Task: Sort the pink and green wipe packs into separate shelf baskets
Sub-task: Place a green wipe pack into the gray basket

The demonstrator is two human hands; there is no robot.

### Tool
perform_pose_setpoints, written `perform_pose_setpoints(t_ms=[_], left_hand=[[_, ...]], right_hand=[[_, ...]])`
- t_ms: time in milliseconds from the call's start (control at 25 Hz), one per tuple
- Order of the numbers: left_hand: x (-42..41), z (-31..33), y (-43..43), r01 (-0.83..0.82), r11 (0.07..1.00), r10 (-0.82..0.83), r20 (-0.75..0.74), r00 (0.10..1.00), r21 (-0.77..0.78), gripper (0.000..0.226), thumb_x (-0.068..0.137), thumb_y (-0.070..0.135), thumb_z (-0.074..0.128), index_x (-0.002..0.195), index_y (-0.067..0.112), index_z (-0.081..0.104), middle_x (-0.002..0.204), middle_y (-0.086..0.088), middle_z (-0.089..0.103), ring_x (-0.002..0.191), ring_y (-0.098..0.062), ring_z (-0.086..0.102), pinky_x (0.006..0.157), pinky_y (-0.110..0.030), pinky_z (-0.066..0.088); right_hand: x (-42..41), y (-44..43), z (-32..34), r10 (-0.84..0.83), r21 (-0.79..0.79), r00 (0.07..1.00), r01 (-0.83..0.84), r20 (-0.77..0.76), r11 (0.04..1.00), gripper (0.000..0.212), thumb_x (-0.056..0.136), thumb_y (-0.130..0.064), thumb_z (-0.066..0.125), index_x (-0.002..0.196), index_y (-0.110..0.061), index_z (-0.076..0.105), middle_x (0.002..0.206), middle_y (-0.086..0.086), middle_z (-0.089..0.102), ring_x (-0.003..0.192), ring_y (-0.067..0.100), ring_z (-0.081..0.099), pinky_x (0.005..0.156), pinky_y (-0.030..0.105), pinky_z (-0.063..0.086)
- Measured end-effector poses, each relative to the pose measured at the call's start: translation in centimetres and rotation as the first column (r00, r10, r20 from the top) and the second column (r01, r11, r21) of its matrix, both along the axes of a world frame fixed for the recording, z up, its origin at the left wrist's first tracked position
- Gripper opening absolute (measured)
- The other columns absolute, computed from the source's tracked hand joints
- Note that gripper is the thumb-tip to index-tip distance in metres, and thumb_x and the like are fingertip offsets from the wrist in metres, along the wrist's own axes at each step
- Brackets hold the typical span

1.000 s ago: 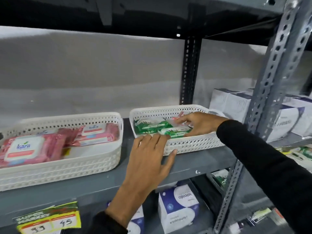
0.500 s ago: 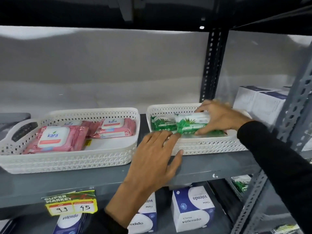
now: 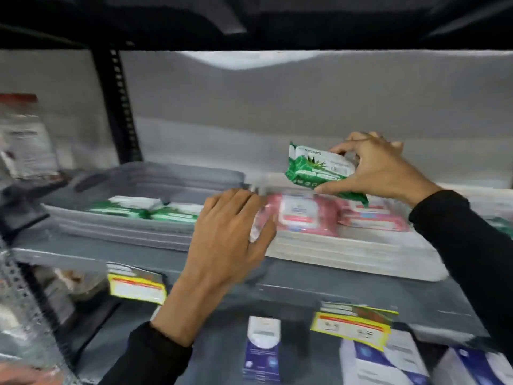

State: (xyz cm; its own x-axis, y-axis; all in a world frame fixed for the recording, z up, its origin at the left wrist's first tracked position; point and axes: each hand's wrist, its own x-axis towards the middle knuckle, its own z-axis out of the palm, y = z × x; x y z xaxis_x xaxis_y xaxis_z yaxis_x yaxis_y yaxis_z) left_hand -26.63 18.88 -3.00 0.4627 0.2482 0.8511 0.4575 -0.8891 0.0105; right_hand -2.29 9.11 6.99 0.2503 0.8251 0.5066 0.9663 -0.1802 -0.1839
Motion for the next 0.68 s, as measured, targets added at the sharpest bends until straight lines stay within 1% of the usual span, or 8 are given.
perform_pose_setpoints(t_ms=[80, 160, 280, 400, 480, 560, 600, 680], left_hand=[[-4.4, -0.5, 4.5, -0.052, 0.999, 0.052, 0.001, 0.999, 0.006, 0.025, 0.095, 0.036, 0.055, 0.095, 0.015, 0.067, 0.096, -0.001, 0.069, 0.090, -0.028, 0.062, 0.080, -0.039, 0.042], [-7.4, -0.9, 7.9, -0.065, 0.998, 0.065, -0.007, 0.998, 0.026, 0.029, 0.097, 0.038, 0.052, 0.092, 0.015, 0.067, 0.092, -0.001, 0.068, 0.086, -0.028, 0.061, 0.078, -0.040, 0.043], [-11.4, -1.6, 12.1, -0.054, 0.998, 0.054, 0.022, 0.998, 0.026, 0.031, 0.099, 0.039, 0.051, 0.086, 0.014, 0.065, 0.083, 0.000, 0.064, 0.076, -0.026, 0.055, 0.071, -0.039, 0.039], [-12.8, -2.6, 13.7, -0.021, 0.999, 0.019, 0.051, 0.999, 0.045, 0.039, 0.101, 0.038, 0.048, 0.072, 0.013, 0.058, 0.070, -0.003, 0.056, 0.067, -0.026, 0.048, 0.064, -0.039, 0.034], [-13.1, -3.3, 13.8, 0.002, 0.995, -0.009, 0.068, 0.998, 0.104, 0.040, 0.101, 0.036, 0.047, 0.069, 0.014, 0.056, 0.067, -0.003, 0.054, 0.064, -0.024, 0.046, 0.063, -0.037, 0.030], [-13.1, -3.7, 14.0, 0.012, 0.993, -0.022, 0.081, 0.996, 0.121, 0.041, 0.101, 0.037, 0.046, 0.069, 0.015, 0.055, 0.066, -0.002, 0.054, 0.064, -0.024, 0.046, 0.064, -0.036, 0.028], [-13.0, -3.8, 14.0, 0.013, 0.992, -0.024, 0.087, 0.996, 0.125, 0.041, 0.101, 0.037, 0.045, 0.069, 0.015, 0.055, 0.066, -0.001, 0.054, 0.065, -0.024, 0.046, 0.064, -0.037, 0.028], [-13.0, -3.9, 14.2, 0.023, 0.992, -0.033, 0.081, 0.996, 0.121, 0.040, 0.101, 0.037, 0.046, 0.069, 0.016, 0.055, 0.067, -0.001, 0.054, 0.065, -0.024, 0.047, 0.065, -0.037, 0.027]], right_hand=[[-4.7, 6.0, -0.3, 0.024, -0.014, 0.999, -0.023, 0.025, 1.000, 0.083, 0.042, -0.090, 0.064, 0.108, -0.040, 0.065, 0.095, -0.009, 0.054, 0.101, 0.017, 0.041, 0.078, 0.038, 0.021], [-8.1, 10.6, -0.4, 0.019, 0.006, 0.998, -0.020, 0.068, 1.000, 0.081, 0.044, -0.089, 0.066, 0.108, -0.039, 0.067, 0.099, -0.006, 0.056, 0.105, 0.019, 0.045, 0.076, 0.038, 0.021], [-12.3, 17.1, -0.7, 0.020, -0.023, 0.997, -0.018, 0.077, 1.000, 0.091, 0.042, -0.093, 0.061, 0.113, -0.036, 0.068, 0.101, -0.007, 0.057, 0.110, 0.021, 0.046, 0.078, 0.039, 0.022], [-14.2, 21.4, -2.0, -0.009, -0.180, 0.994, 0.029, 0.111, 0.983, 0.102, 0.036, -0.097, 0.054, 0.115, -0.034, 0.065, 0.105, -0.006, 0.056, 0.109, 0.021, 0.044, 0.083, 0.040, 0.025], [-14.5, 23.6, -3.1, -0.068, -0.319, 0.987, 0.112, 0.146, 0.941, 0.104, 0.036, -0.096, 0.057, 0.118, -0.032, 0.064, 0.105, -0.005, 0.054, 0.106, 0.020, 0.043, 0.083, 0.040, 0.024], [-14.2, 25.2, -4.3, -0.105, -0.440, 0.977, 0.177, 0.183, 0.880, 0.101, 0.044, -0.089, 0.065, 0.124, -0.028, 0.061, 0.108, -0.004, 0.052, 0.110, 0.022, 0.045, 0.087, 0.042, 0.025], [-13.8, 25.5, -5.0, -0.120, -0.481, 0.976, 0.195, 0.183, 0.855, 0.098, 0.050, -0.085, 0.069, 0.127, -0.026, 0.060, 0.112, -0.003, 0.054, 0.114, 0.023, 0.046, 0.091, 0.043, 0.026], [-13.2, 25.9, -6.0, -0.149, -0.554, 0.978, 0.204, 0.143, 0.807, 0.088, 0.061, -0.080, 0.069, 0.129, -0.025, 0.060, 0.123, 0.000, 0.059, 0.119, 0.026, 0.049, 0.095, 0.043, 0.029]])
